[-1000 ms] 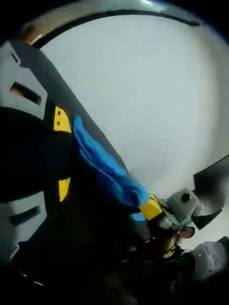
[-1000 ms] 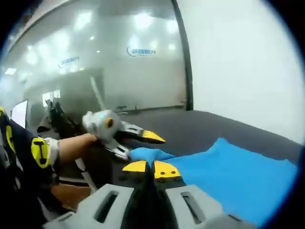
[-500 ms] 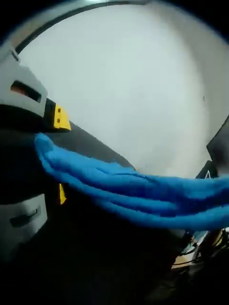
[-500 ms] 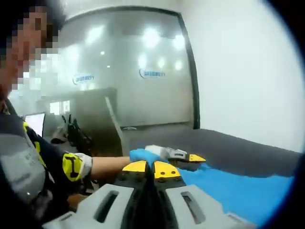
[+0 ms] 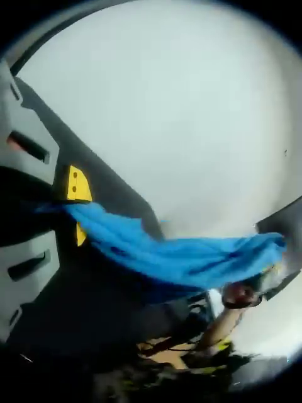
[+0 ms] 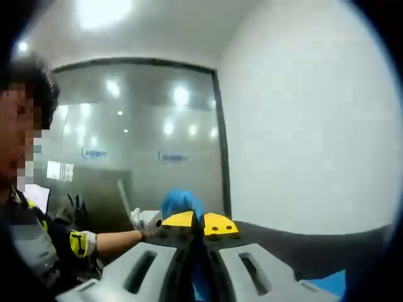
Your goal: Spread out the cloth and fold it
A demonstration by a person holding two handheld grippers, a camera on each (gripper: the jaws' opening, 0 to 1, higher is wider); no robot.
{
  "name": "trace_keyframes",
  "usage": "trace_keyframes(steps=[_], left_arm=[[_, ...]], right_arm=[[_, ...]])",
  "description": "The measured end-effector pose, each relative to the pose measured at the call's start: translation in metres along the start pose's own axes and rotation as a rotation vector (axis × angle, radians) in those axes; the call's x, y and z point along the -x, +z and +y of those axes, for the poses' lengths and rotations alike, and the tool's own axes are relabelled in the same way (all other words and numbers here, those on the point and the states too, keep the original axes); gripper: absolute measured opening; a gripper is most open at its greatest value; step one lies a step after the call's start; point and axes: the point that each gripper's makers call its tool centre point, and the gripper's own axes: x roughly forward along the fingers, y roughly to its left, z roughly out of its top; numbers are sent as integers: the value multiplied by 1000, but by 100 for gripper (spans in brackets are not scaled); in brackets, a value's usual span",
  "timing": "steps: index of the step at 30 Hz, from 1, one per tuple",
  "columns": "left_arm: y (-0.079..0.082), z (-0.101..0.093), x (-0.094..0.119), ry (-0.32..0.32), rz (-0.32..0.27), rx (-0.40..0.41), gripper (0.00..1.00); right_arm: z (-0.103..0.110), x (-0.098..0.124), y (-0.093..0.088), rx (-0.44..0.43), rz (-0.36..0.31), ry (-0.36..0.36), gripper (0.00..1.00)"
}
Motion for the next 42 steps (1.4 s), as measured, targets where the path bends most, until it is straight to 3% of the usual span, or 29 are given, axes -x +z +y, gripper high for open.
trace_keyframes(steps=[2,6,8,10,14,16,18,19,21,23,24,25,26,27,28,29,30,32,34,37,38,39,42], left_arm=[[26,21,7,61,17,-75,1],[101,49,25,90,-10,-99,1],[132,59,34,81,19,-178,1],[157,59,40,26,35,-173,1],[213,83,49,69,32,-237,1],[222,92,42,74,38,-211,1],[212,97,29,51,66,-212,1],[202,99,20,34,89,-176,1],[185,120,1,63,122,-157,1],[188,152,-19,132,110,-190,1],[197,173,-28,189,88,-151,1],[207,193,-32,279,69,-117,1],[231,209,-30,370,5,-159,1],[251,213,-24,423,-42,-219,1],[263,213,-19,455,-77,-250,1],[278,201,-10,449,-131,-291,1],[281,187,-6,418,-155,-326,1],[270,162,3,393,-151,-359,1],[243,123,9,351,-137,-403,1],[177,51,7,269,-89,-487,1],[145,21,0,223,-78,-472,1],[105,-10,-6,168,-21,-466,1],[-2,-107,-19,-9,106,-383,1]], right_arm=[[-14,3,23,13,-18,-15,0],[-28,5,66,84,-38,-33,0],[-30,6,86,138,-44,-43,0],[-34,6,110,221,-42,-61,0],[-52,-1,146,253,-68,-106,0],[-70,-7,145,280,-52,-146,0],[-94,-15,125,275,27,-179,0],[-106,-20,115,265,44,-179,0],[-135,-30,103,211,51,-190,0],[-160,-38,102,252,76,-225,0],[-181,-46,108,317,108,-252,0],[-193,-48,128,324,81,-277,0],[-196,-51,154,284,-5,-286,0],[-191,-51,175,241,-86,-264,0],[-183,-47,189,207,-124,-245,0],[-179,-43,199,187,-156,-249,0],[-169,-34,200,204,-159,-242,0],[-149,-14,187,234,-142,-214,0],[-126,4,164,197,-148,-171,0],[-93,48,88,91,-145,-125,0],[-90,69,49,23,-102,-166,0],[-82,88,16,-14,-101,-182,0],[-60,143,-98,-198,52,-217,0]])
